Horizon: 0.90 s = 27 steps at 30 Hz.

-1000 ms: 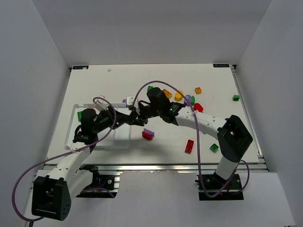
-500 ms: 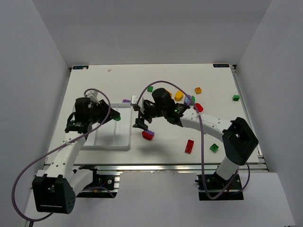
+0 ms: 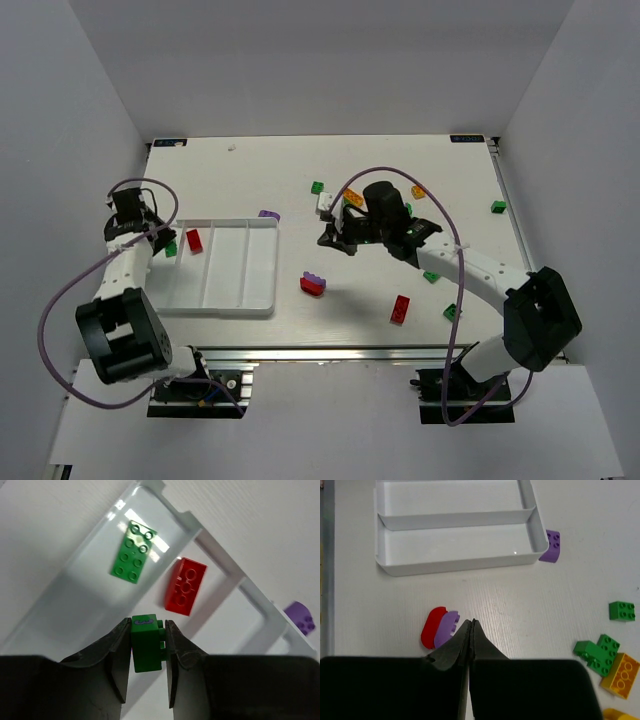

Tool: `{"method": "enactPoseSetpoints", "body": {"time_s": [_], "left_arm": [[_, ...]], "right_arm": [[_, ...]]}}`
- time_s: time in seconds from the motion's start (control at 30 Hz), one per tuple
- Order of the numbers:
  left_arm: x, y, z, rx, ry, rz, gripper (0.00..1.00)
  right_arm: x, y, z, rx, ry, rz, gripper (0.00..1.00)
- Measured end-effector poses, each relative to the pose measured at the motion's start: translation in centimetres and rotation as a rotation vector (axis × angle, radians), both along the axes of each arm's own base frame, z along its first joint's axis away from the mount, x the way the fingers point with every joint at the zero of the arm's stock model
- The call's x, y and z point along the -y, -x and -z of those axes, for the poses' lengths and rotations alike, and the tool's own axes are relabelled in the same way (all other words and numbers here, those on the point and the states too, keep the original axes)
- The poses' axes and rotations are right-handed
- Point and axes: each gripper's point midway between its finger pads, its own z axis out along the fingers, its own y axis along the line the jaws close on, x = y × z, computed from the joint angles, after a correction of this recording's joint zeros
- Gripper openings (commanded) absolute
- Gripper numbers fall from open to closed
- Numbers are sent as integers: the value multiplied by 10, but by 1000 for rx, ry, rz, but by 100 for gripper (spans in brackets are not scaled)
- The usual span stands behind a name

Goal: Sort the legos into containers by color

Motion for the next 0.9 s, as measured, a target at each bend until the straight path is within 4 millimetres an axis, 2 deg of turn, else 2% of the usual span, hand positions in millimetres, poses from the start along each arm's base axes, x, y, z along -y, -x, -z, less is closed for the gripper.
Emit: {"method": "enactPoseSetpoints", "body": {"time_s": [0.2,0.27,0.3,0.37,0.4,0.5,0.53,0.6,0.63,0.7,0.73,0.8,0.9], "left_arm": [[-27,-11,23,-78,-66,-71,0],[-36,-22,29,-85,-84,-81,0],[-39,-27,33,-94,-89,-84,2],[-44,-34,43,-116,-97,-86,6],[-46,-36,48,-129,-99,-86,16],[-49,-37,59,-162,-100,-81,32],[-49,-37,61,-169,-101,-77,42],[-50,-38,63,-173,-103,-72,51],[-50,-38,62,-172,-103,-71,58],[-50,-39,61,-172,-107,-60,64],[-49,-39,61,-170,-107,-57,73],[-48,-39,56,-160,-107,-48,79],[-44,-39,37,-111,-108,-32,80]], "right_arm": [[31,-13,1,-18,-3,75,10],[40,-18,1,-27,-5,103,24],[45,-21,1,-32,-6,120,38],[54,-25,3,-44,-3,146,49],[58,-29,3,-45,-3,159,56],[70,-37,4,-48,0,194,67],[74,-39,3,-53,-1,206,71],[81,-44,2,-50,-2,228,77],[84,-46,2,-50,-3,239,78],[93,-52,2,-54,2,266,78],[98,-54,4,-63,8,281,78],[111,-59,9,-87,23,325,78],[131,-65,17,-135,59,407,78]]}}
